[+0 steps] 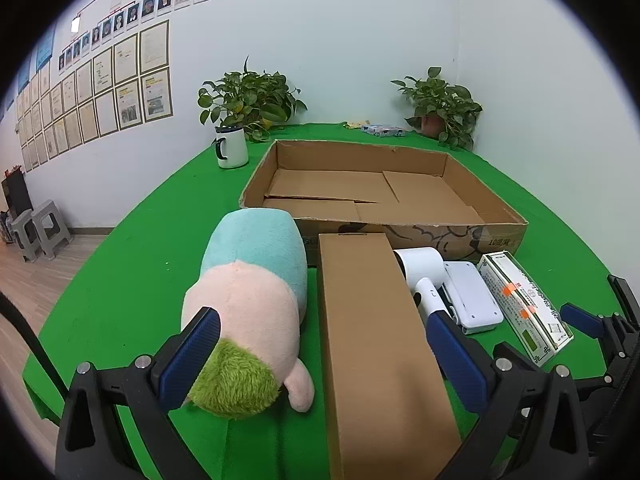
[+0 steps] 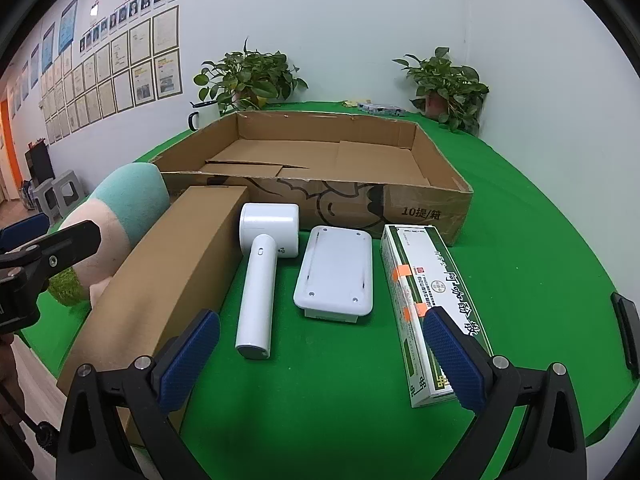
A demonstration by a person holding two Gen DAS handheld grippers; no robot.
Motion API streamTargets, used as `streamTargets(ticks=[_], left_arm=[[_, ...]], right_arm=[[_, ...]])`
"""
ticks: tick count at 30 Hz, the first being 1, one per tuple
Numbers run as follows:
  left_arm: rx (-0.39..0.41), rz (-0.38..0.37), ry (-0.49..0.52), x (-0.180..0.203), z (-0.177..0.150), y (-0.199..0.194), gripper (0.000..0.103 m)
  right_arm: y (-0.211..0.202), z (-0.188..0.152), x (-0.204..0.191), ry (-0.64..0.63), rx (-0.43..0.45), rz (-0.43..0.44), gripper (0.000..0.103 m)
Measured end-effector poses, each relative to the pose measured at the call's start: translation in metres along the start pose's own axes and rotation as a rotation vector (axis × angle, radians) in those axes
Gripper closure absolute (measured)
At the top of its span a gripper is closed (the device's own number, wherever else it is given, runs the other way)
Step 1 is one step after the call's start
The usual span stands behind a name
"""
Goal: Organize objects
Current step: 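Move the left tool to the pink-and-teal plush toy and grasp it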
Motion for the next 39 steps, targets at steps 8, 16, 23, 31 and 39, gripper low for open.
streamTargets(ticks=[8,16,23,31,39], left_arm=[[0.002,-0.02,0.001,0.001,0.003,-0.002,0.0],[-0.005,-0.035,-0.005,-0.003,0.003,-0.001,0.0],[-0.01,-0.015,-0.036,-0.024,0.007,-0.002,0.0],[-0.036,0.01,-0.086,-0.063,0.0,0.004,0.0],[-0.125,-0.077,-0.133,-0.075,-0.024,0.028,0.01]], right_arm=[[-0.001,0.001,-0.005,-0.003,0.004,0.002,0.001],[-0.004,0.001,-0.002,0.011,0.01,-0.006,0.001],[-0.007,0.003,-0.005,0.019,0.016,0.024,0.001],[-0.017,0.018,-0.033,-0.04,0.041,0.128,0.001],[-0.052,0.044,-0.098,-0.108,0.073,0.478,0.001]])
Point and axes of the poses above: each gripper's, at about its wrist camera, not at the fingertips, and y roughly the way its jaws point, x to its right, z to its top, the point moved 10 cm from there along y, roughly the way its jaws point, and after that the axes turned 2 degrees about y, right-handed, at the moved point
